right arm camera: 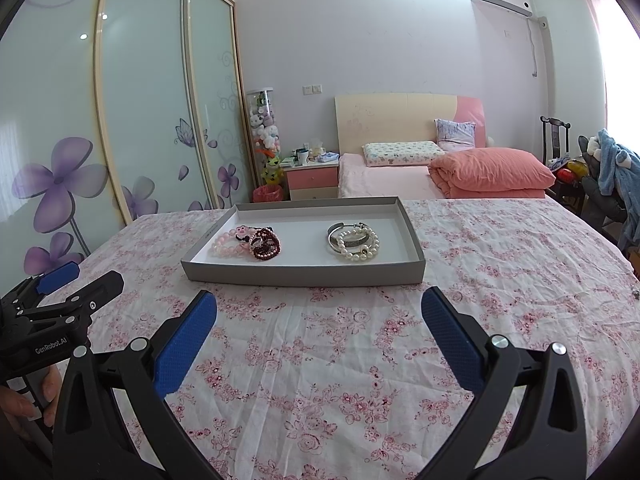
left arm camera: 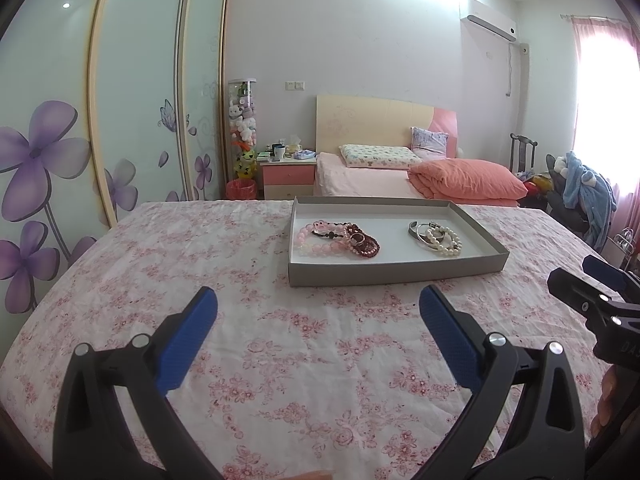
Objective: Organize jewelry
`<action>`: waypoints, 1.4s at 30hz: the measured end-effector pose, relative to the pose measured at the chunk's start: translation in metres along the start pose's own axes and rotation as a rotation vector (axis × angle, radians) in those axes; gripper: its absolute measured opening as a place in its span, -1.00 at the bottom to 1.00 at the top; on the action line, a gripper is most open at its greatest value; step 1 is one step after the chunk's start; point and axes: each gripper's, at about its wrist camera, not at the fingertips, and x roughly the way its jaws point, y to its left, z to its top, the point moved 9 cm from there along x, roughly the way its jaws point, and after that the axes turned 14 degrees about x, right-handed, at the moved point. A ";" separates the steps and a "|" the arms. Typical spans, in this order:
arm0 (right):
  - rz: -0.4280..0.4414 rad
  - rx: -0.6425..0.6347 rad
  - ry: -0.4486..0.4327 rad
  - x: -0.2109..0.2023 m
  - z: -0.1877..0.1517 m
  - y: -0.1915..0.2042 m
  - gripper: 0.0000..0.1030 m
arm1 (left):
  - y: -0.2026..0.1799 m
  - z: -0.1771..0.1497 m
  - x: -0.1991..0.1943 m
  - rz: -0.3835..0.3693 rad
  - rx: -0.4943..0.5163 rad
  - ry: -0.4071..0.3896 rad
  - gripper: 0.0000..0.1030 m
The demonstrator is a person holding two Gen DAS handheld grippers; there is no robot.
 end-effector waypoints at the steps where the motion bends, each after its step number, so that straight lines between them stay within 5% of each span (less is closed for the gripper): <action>1: 0.000 -0.001 0.000 0.000 0.000 0.000 0.97 | -0.001 0.000 -0.001 0.000 0.000 0.000 0.91; 42: 0.000 0.000 0.001 0.000 0.001 -0.001 0.97 | 0.001 0.002 0.001 -0.001 0.000 0.003 0.91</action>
